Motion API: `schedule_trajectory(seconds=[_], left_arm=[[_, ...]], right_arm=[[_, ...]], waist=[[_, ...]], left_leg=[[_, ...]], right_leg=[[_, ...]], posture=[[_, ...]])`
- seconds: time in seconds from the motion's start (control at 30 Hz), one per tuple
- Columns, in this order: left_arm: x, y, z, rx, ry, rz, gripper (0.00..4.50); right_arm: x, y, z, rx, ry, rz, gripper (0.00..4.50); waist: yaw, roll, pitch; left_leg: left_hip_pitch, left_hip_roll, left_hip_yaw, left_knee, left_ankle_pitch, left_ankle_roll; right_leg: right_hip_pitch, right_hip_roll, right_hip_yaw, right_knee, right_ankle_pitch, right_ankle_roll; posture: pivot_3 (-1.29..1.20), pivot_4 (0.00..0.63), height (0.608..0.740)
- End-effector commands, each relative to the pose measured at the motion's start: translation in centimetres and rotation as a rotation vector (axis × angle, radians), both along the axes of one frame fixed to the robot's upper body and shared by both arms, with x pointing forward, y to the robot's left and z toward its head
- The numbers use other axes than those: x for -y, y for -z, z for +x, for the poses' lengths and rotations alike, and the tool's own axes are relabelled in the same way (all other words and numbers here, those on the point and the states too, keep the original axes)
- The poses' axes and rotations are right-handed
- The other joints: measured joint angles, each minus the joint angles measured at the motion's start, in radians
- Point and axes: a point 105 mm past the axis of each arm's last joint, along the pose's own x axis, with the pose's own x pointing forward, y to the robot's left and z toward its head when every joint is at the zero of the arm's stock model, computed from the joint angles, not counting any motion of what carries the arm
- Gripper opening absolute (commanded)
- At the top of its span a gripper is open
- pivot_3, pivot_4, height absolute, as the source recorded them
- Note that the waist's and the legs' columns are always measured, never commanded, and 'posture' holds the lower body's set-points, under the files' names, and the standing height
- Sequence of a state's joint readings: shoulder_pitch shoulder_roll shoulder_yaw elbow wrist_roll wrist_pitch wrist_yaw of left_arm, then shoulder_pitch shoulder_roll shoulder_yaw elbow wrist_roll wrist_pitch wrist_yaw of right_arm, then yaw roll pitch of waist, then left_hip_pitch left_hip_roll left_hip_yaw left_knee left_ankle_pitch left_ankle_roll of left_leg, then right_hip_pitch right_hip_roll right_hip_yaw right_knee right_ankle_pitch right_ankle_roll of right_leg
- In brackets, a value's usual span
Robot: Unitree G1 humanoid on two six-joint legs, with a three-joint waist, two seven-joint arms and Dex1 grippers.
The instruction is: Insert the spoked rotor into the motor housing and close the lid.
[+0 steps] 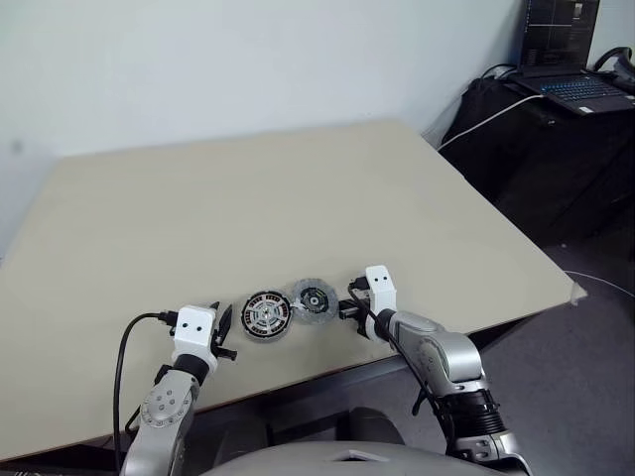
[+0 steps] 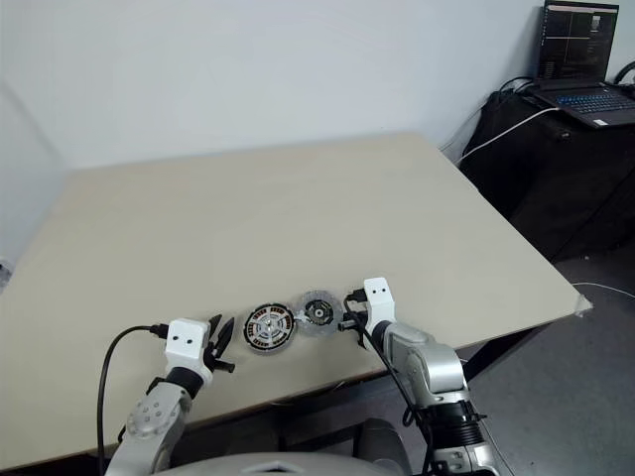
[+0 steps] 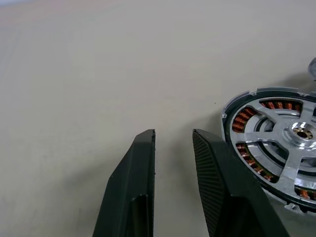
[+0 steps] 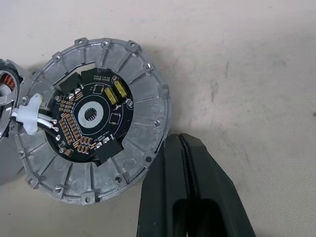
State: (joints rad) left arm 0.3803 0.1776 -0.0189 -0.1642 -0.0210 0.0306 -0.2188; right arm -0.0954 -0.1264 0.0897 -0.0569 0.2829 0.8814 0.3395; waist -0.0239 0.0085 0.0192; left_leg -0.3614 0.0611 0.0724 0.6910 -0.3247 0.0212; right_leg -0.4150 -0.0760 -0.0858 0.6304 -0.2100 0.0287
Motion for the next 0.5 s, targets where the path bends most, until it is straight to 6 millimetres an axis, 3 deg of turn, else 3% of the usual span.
schedule_trajectory(seconds=[0.03, 0.27, 0.5], left_arm=[[0.3, -1.2, 0.4, 0.057, 0.006, -0.011, 1.23], [0.3, -1.1, 0.3, 0.059, 0.012, 0.004, 1.23], [1.6, -1.0, -0.2, 0.051, 0.106, -0.017, 1.23]], right_arm=[[-0.8, -1.3, 0.3, 0.035, -0.029, 0.082, 0.03], [-0.9, -3.5, -0.8, 0.07, -0.088, 0.219, 0.03], [-1.6, -5.5, -2.0, 0.117, -0.156, 0.283, 0.03]], waist=[[-0.001, 0.0, 0.0], [-0.004, 0.0, 0.0], [-0.004, 0.0, 0.0]], left_leg=[[0.0, 0.0, 0.0, 0.0, 0.0, 0.0], [0.0, 0.0, 0.0, -0.001, 0.0, 0.0], [0.0, 0.0, 0.0, -0.001, 0.0, 0.0]], right_leg=[[0.0, 0.0, 0.0, 0.0, 0.0, 0.0], [0.0, 0.0, 0.0, 0.0, 0.0, 0.0], [0.0, 0.0, 0.0, 0.0, 0.0, 0.0]], posture=[[0.0, 0.0, 0.74], [0.0, 0.0, 0.74], [0.0, 0.0, 0.74]])
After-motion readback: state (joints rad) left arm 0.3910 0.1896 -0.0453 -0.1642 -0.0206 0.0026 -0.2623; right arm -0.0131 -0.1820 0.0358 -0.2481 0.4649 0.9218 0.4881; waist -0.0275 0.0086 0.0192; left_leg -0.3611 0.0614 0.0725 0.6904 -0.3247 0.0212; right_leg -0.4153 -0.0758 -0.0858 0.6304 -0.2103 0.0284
